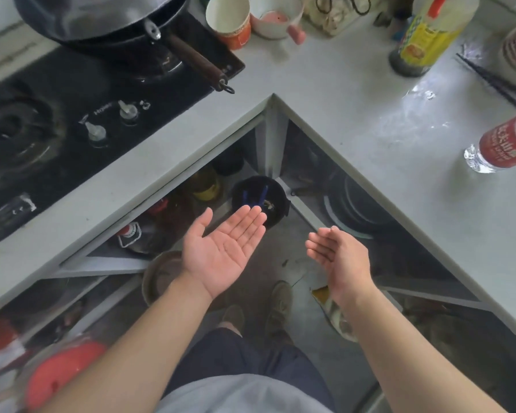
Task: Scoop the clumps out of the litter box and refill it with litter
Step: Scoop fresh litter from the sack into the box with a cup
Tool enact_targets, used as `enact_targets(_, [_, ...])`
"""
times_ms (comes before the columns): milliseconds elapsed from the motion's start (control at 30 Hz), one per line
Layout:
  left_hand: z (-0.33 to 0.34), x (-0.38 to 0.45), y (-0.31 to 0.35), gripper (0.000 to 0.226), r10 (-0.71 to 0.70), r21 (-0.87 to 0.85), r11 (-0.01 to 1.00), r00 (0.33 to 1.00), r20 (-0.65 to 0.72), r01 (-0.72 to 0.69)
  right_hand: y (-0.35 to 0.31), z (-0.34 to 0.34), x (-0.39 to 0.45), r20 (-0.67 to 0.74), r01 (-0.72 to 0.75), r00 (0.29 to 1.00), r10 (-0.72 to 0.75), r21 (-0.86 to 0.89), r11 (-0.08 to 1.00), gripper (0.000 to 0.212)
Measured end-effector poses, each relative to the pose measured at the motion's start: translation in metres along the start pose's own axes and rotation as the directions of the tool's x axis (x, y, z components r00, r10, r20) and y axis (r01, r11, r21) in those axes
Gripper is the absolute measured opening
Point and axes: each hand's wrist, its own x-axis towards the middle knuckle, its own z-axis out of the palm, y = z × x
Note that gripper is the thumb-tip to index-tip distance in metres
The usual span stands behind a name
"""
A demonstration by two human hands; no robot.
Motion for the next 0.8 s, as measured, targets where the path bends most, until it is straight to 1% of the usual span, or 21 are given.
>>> enact_targets(133, [-0.008,0.042,-0.008,0.061,0.01,-0.022,1.0,0.999,-0.035,-0.011,0.005,0.001,0.047,-0.006,-0.028,1.0,0.028,-0.027,0.999,0.026])
enact_targets(233, [-0.025,0.084,-0.009,0.06,0.022,-0.042,0.999,0.997,-0.07,-0.025,0.023,0.011,0.087,0.005,-0.045,0.999,0.045,-0.046,0.998,0.025])
enact_targets(400, [-0.069,0.17,-0.008,0.058,0.045,-0.033,0.998,0.992,-0.12,-0.049,0.072,0.026,0.164,-0.006,-0.066,0.998,0.066,-0.056,0.996,0.024])
enact_targets(533, [-0.112,0.247,-0.008,0.058,0.076,0.005,0.997,0.976,-0.203,-0.076,0.117,0.03,0.224,-0.025,-0.099,0.995,0.099,-0.002,0.995,0.021])
enact_targets(700, [-0.162,0.35,-0.011,0.061,0.104,0.058,0.994,0.941,-0.322,-0.091,0.17,0.021,0.285,-0.056,-0.132,0.99,0.132,-0.008,0.991,0.023])
enact_targets(800, [-0.182,0.402,-0.01,0.062,0.095,0.041,0.995,0.936,-0.34,-0.086,0.189,0.016,0.309,-0.056,-0.132,0.99,0.131,-0.018,0.991,0.023])
